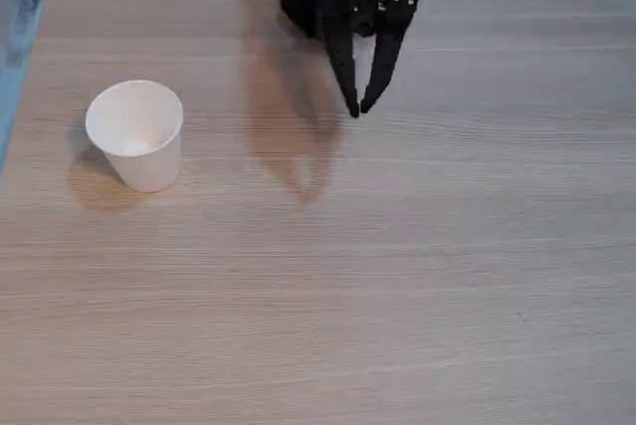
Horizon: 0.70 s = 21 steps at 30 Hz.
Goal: Grasp a block and put it in the bin.
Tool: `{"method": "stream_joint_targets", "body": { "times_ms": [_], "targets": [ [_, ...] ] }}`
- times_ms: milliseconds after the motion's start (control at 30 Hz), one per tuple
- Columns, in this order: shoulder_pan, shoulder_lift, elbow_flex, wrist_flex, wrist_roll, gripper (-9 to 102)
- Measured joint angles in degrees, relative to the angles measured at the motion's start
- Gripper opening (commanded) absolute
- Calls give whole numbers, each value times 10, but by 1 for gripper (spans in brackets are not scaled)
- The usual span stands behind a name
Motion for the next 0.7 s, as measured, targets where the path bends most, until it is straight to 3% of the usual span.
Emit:
{"method": "stream_joint_targets", "body": {
  "times_ms": [367,700],
  "targets": [
    [-19,124,161,173,-33,0],
    [-83,194,166,342,-18,0]
  ]
}}
